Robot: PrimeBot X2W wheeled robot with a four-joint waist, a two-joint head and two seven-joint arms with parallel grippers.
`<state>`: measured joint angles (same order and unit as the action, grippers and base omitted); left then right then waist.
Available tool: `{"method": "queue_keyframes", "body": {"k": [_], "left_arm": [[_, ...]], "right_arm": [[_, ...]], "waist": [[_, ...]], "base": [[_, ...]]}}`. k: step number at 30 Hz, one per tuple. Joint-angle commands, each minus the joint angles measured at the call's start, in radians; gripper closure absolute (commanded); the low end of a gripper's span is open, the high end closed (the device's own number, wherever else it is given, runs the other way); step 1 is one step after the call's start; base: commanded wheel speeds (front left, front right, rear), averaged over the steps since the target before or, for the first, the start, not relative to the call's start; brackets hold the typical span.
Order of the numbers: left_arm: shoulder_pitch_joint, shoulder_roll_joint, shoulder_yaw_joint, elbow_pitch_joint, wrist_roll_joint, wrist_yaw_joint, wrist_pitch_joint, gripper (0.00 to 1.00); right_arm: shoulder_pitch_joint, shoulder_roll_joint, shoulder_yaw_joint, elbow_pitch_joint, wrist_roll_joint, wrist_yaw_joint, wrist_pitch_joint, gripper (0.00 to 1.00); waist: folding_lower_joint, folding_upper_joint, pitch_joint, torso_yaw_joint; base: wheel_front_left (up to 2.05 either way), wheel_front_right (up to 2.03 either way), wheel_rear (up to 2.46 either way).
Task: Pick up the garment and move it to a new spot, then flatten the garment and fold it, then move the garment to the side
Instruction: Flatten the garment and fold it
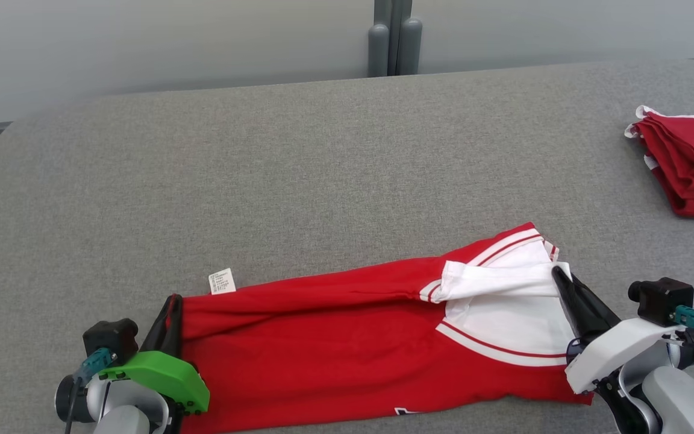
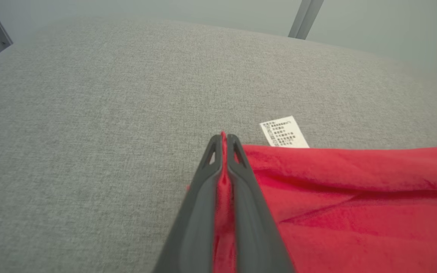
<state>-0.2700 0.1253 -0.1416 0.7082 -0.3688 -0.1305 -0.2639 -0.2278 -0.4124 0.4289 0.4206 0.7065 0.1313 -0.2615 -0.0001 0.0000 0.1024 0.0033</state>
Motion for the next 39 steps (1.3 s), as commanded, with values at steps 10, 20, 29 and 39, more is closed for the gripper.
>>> {"method": "queue_keyframes", "body": {"k": [10, 20, 29, 39], "left_arm": [[0.074, -0.017, 0.034, -0.035, 0.023, 0.000, 0.000, 1.00], [0.119, -0.029, 0.047, -0.051, 0.034, 0.000, 0.000, 1.00], [0.145, -0.028, 0.056, -0.055, 0.044, 0.000, 0.000, 1.00], [0.174, -0.020, 0.084, -0.040, 0.063, 0.001, 0.000, 0.00]], "right_arm": [[0.055, 0.022, -0.034, -0.002, -0.025, -0.001, -0.004, 1.00], [0.084, 0.033, -0.048, 0.010, -0.031, -0.001, -0.004, 1.00], [0.112, 0.031, -0.046, 0.009, -0.024, -0.001, -0.004, 1.00], [0.123, 0.043, -0.075, 0.048, -0.012, -0.001, -0.004, 0.00]], "waist": [[0.0001, 0.0000, -0.034, -0.011], [0.0001, 0.0000, -0.055, -0.005], [0.0001, 0.0000, -0.079, -0.009], [0.0001, 0.0000, -0.095, -0.021]], "base": [[0.00, 0.00, 0.00], [0.00, 0.00, 0.00], [0.00, 0.00, 0.00], [0.00, 0.00, 0.00]]}}
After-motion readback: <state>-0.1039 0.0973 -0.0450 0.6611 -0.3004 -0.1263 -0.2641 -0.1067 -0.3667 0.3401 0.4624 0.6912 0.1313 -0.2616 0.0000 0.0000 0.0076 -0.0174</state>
